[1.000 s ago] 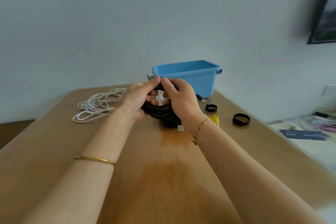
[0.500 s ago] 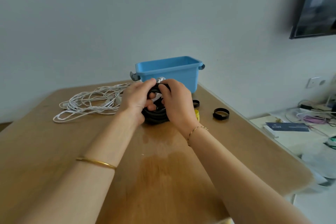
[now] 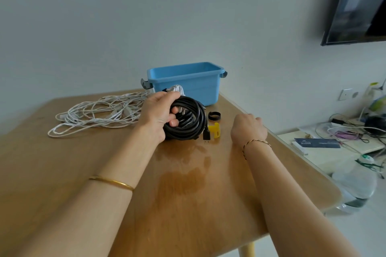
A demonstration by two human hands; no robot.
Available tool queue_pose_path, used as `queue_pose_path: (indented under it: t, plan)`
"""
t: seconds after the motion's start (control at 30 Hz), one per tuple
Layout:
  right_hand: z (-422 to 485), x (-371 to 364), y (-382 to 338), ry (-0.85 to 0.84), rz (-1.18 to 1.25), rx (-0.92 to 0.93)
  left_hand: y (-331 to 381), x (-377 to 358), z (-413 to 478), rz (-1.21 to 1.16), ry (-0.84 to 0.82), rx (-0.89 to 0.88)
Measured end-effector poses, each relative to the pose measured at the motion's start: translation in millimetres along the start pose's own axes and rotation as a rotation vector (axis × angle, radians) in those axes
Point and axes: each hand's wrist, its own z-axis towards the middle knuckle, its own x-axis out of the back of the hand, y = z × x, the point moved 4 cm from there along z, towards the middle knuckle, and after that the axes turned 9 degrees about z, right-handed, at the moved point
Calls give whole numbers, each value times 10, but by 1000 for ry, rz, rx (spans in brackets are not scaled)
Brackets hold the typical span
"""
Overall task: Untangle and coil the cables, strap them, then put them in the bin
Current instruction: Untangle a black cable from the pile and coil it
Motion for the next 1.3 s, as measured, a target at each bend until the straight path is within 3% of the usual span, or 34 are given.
queue_pose_path:
  t: [0.17,0.3,0.4,0.53,0.67,0.83,1.0,1.17,1.3]
  plan:
    - [83,26,85,169,141,-26,69,30,-43,-17,-37,8]
    - [-37,434,-336,463,464,318,226,188,-67,-5,8,-14]
    - [-201,674,-884,275,821,595,406,435,-82,1,44,-47]
    - [-336,562,-1572,-45,775,818,604,850,-125,170,37,-138]
    - [-330,280,-1968,-243,693,834,686,1190,-173,273,-44,-200]
    - [-360,-35,-2272,-358,794,837,683,1483,-121,242,-106,-161]
    - [-315,-263,-2474,-558,700,796,667,1605,83,231,-115,-120]
    - [-254,-413,-2491,-663,848,718,616,1653,241,238,-119,-90]
    - [-215,-391,-2451,-643,659,841,579,1682,268,253,-118,-71]
